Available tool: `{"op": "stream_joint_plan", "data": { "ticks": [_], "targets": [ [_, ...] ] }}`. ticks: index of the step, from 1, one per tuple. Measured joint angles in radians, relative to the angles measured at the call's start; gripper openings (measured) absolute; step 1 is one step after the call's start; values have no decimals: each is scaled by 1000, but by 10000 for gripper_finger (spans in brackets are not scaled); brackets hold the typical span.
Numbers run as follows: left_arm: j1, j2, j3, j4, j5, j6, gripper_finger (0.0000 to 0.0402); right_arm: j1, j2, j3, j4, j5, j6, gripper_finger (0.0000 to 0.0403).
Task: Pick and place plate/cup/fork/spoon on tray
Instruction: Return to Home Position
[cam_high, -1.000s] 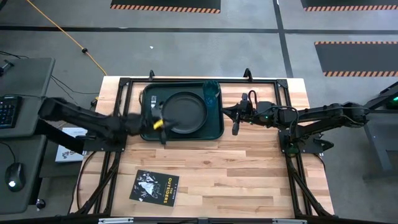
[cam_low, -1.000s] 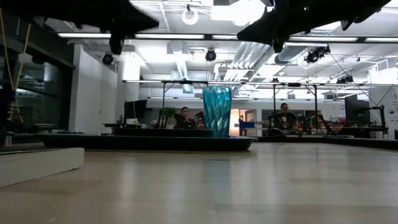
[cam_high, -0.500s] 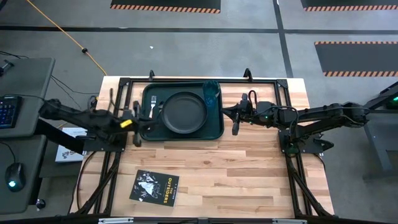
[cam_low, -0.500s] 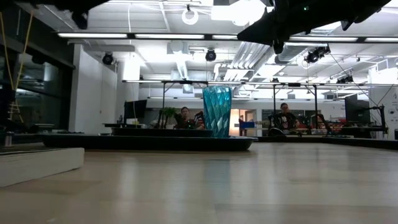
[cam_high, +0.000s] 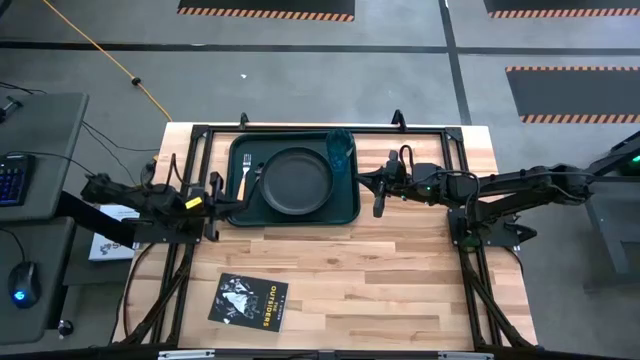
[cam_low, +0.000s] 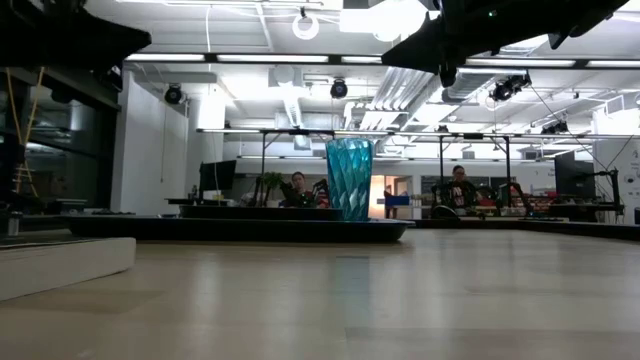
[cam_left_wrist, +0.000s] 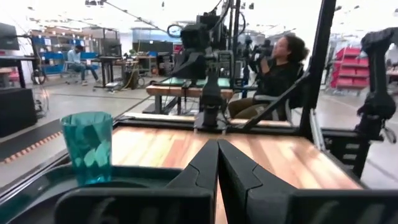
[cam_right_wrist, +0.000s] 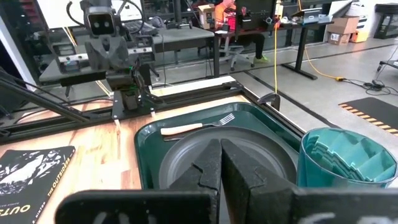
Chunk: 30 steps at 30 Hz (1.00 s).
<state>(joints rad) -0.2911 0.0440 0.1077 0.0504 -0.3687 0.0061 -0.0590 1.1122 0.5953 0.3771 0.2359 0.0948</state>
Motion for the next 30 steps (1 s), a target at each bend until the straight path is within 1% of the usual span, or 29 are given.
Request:
{"op": "stream_joint_plan", "data": {
  "ticks": [7,9,13,17,20,25,28,30],
  "targets": [
    [73,-40,-66,21,5,28,0,0,0,0,0,0,-8,0],
    [108,-40,-77,26,28,29,0,0,0,0,0,0,-11,0],
    [181,-40,-88,22,117,6,0,0,0,0,0,0,-24,0],
    [235,-40,-95,2,124,-27,0,0,0,0,-4,0,-20,0],
    [247,-40,-96,-7,152,-46,0,0,0,0,-33,0,-15,0],
    [243,-40,-96,-7,163,-31,0,0,0,0,-62,0,17,0],
    [238,-40,-96,-9,216,-30,0,0,0,0,-61,-2,33,0],
    [234,-40,-96,-9,232,-30,0,0,0,0,-60,-4,36,0]
  ]
}}
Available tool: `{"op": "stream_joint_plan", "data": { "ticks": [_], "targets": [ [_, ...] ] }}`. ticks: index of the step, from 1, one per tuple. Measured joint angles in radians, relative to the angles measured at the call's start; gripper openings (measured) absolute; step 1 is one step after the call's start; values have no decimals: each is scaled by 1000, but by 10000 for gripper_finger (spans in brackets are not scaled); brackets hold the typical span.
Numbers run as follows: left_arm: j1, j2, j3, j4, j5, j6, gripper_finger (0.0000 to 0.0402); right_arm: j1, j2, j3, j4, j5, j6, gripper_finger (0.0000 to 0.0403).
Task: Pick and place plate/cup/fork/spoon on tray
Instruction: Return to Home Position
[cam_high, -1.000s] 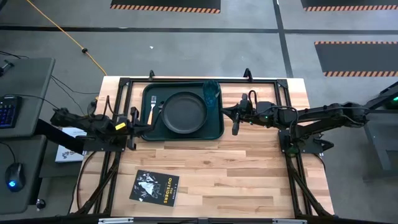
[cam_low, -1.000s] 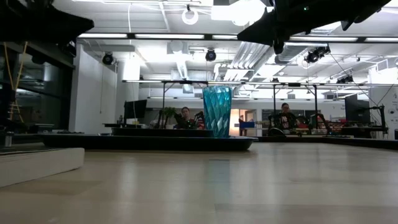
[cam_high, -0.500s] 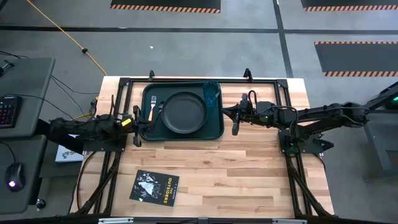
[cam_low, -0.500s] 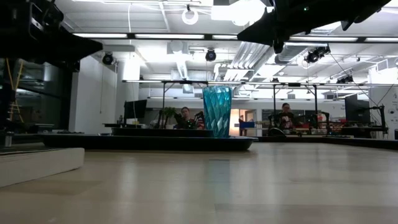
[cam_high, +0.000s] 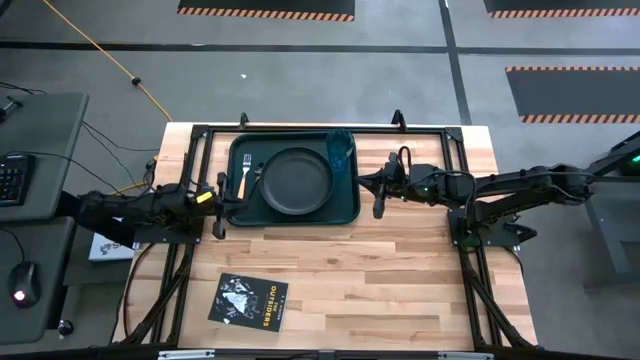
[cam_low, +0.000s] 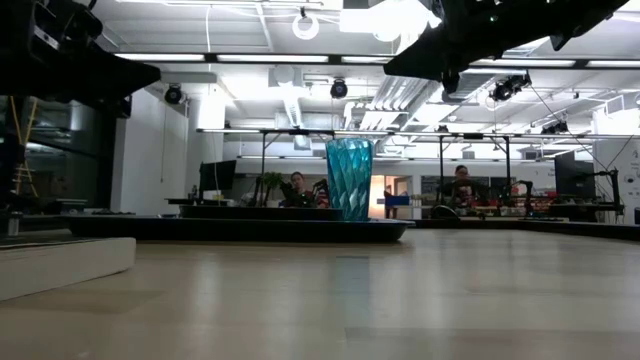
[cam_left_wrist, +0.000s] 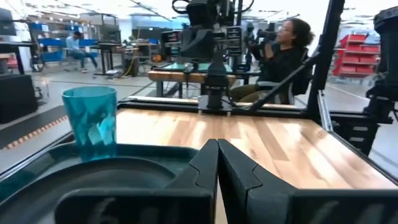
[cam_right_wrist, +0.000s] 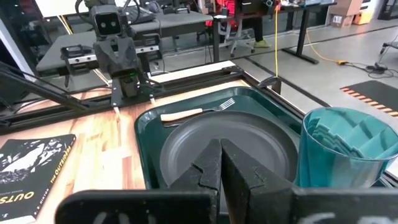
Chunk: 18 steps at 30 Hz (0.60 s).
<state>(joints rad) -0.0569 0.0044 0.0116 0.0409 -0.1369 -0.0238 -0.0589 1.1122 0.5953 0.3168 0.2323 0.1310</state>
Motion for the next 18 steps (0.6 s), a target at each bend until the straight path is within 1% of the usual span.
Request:
{"op": "stream_joint_plan", "data": {
  "ticks": [4,8,14,18],
  "targets": [
    [-4,0,0,-5,-42,2,0,0,0,0,0,0,4,0],
    [-3,0,0,0,-75,-20,0,-5,-19,0,-10,16,52,0],
    [-3,0,0,0,-75,-35,0,-6,-157,-5,-129,14,50,0],
    [-3,0,0,0,-75,-35,0,-2,-277,-80,-153,-13,23,0]
  ]
}}
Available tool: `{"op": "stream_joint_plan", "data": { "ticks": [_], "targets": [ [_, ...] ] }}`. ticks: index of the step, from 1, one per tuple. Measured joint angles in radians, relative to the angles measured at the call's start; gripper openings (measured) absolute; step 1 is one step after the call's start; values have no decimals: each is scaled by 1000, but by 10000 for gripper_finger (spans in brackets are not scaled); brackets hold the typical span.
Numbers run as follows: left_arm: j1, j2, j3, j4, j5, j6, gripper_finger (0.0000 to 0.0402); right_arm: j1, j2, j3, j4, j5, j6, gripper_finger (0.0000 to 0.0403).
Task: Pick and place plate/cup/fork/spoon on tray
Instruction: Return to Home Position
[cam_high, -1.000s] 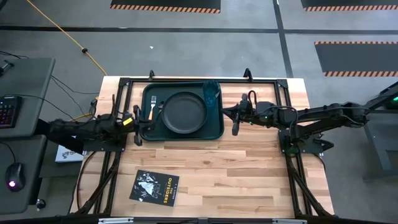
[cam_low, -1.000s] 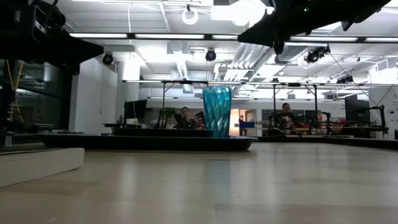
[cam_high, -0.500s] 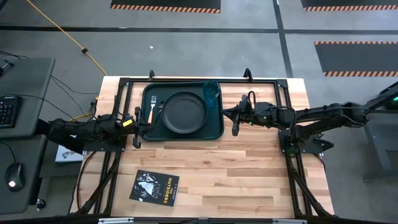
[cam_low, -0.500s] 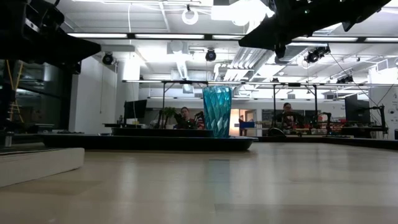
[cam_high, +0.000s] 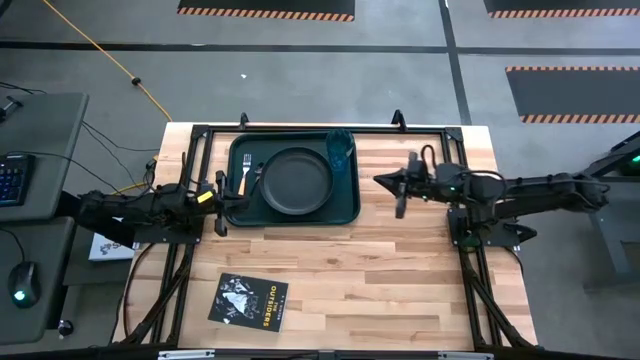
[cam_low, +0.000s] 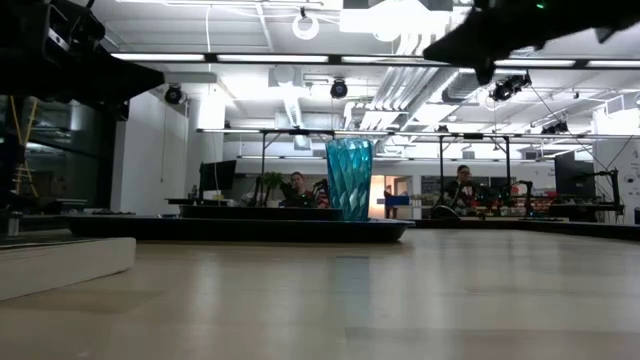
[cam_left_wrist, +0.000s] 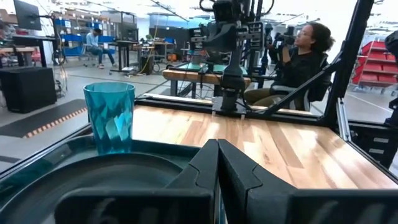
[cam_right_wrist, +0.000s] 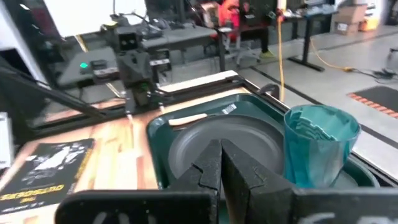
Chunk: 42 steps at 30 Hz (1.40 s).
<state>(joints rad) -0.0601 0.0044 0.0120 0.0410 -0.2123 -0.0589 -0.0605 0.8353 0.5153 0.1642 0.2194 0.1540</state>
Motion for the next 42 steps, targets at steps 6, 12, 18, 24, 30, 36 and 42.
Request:
{"op": "stream_joint_plan", "data": {
  "ticks": [6,12,18,24,30,36,42],
  "targets": [
    [0,0,0,0,0,44,0,-1,-212,-191,59,-67,3,0],
    [0,0,0,0,0,52,0,0,-489,-315,54,-70,-4,0],
    [0,0,0,0,0,52,0,0,-737,-406,-78,-71,29,0],
    [0,0,0,0,0,52,0,0,-831,-443,-153,-72,46,0],
    [0,8,1,2,-4,52,0,2,-825,-450,-121,-82,-14,0],
    [0,8,1,1,-4,52,1,3,-822,-505,-39,-122,-82,0],
    [0,8,1,1,-4,52,1,3,-823,-506,-125,-91,-69,0]
  ]
}}
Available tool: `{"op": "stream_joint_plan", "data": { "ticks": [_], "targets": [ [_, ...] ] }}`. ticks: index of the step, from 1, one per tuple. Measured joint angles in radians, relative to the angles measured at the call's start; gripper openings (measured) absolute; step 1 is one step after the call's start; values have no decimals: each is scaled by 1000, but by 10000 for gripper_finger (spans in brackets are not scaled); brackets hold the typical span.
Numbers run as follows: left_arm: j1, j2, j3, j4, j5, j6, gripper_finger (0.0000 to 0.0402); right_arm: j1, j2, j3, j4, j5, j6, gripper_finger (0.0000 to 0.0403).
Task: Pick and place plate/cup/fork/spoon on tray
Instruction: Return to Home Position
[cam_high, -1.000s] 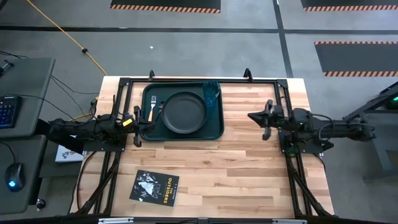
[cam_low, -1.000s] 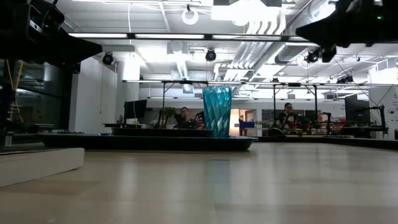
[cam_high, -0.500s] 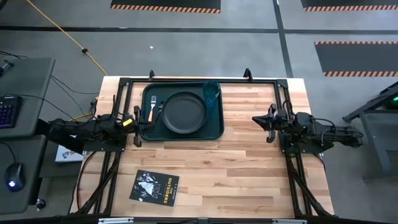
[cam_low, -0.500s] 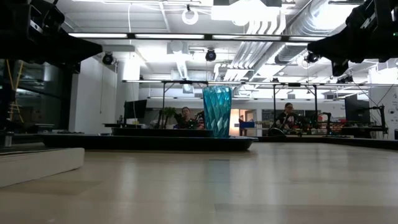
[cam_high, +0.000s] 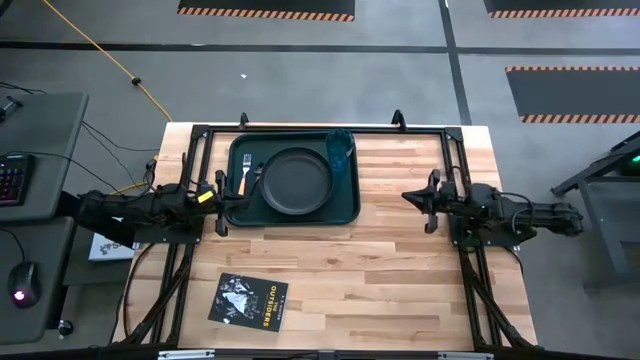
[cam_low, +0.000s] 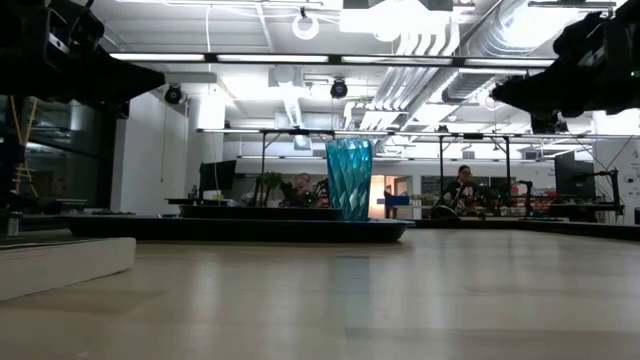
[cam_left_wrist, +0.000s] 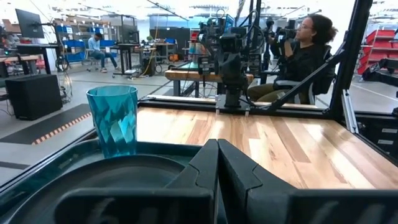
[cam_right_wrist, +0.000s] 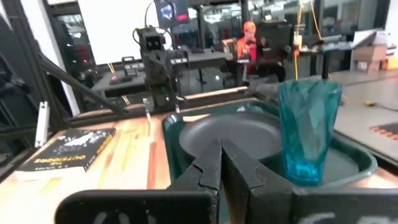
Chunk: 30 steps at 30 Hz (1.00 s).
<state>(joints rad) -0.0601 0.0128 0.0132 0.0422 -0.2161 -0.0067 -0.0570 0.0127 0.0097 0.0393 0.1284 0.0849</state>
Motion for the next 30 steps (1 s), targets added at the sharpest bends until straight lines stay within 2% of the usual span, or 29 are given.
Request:
{"op": "stream_joint_plan", "data": {
  "ticks": [30],
  "targets": [
    [0,0,0,0,0,0,1,0,27,0,-4,6,46,0]
  ]
}}
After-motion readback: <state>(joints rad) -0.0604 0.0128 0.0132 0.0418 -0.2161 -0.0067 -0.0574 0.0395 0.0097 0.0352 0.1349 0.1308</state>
